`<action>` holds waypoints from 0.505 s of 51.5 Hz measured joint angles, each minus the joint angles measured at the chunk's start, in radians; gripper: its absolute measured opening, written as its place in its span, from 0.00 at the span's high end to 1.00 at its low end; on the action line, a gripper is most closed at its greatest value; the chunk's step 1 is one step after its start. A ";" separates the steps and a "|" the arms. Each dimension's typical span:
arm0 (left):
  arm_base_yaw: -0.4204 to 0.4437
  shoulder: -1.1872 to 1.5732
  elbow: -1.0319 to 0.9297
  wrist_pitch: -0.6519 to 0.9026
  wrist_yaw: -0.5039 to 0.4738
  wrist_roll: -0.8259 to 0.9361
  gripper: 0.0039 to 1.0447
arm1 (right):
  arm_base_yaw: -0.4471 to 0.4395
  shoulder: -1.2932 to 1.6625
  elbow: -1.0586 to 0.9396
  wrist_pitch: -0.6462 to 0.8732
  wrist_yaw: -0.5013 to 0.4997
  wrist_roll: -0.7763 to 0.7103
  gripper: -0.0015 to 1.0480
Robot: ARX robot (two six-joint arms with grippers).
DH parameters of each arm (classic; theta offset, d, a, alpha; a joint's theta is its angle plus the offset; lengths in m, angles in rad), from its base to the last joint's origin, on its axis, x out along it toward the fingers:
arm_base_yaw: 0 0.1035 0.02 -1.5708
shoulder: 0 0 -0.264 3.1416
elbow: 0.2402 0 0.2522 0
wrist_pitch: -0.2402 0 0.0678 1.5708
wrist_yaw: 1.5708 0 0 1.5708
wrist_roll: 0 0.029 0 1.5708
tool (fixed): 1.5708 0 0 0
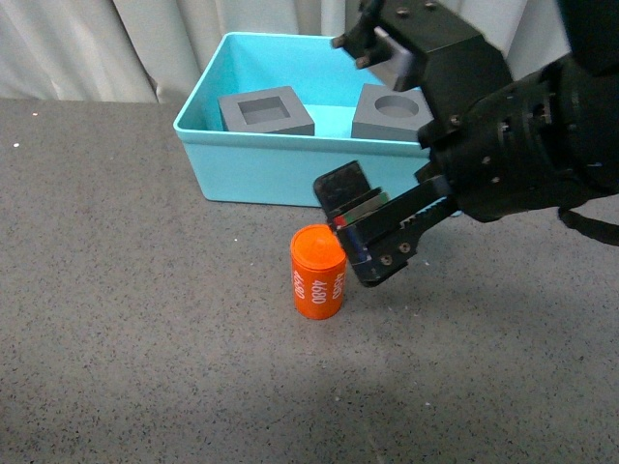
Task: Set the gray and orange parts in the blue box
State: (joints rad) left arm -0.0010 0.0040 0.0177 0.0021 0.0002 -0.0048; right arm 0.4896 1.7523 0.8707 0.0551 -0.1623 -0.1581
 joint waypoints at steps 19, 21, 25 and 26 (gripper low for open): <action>0.000 0.000 0.000 0.000 0.000 0.000 0.06 | 0.064 0.140 0.101 -0.079 0.011 0.005 0.09; 0.000 0.000 0.000 0.000 0.000 0.000 0.06 | 0.065 0.148 0.106 -0.084 0.010 0.008 0.09; 0.000 0.000 0.000 0.000 0.000 0.000 0.06 | 0.071 0.170 0.122 -0.092 0.011 0.015 0.09; 0.000 0.000 0.000 0.000 0.000 0.000 0.06 | 0.073 0.173 0.125 -0.093 0.012 0.016 0.09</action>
State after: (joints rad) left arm -0.0010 0.0040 0.0177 0.0021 0.0002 -0.0048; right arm 0.5629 1.9255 0.9955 -0.0376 -0.1505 -0.1417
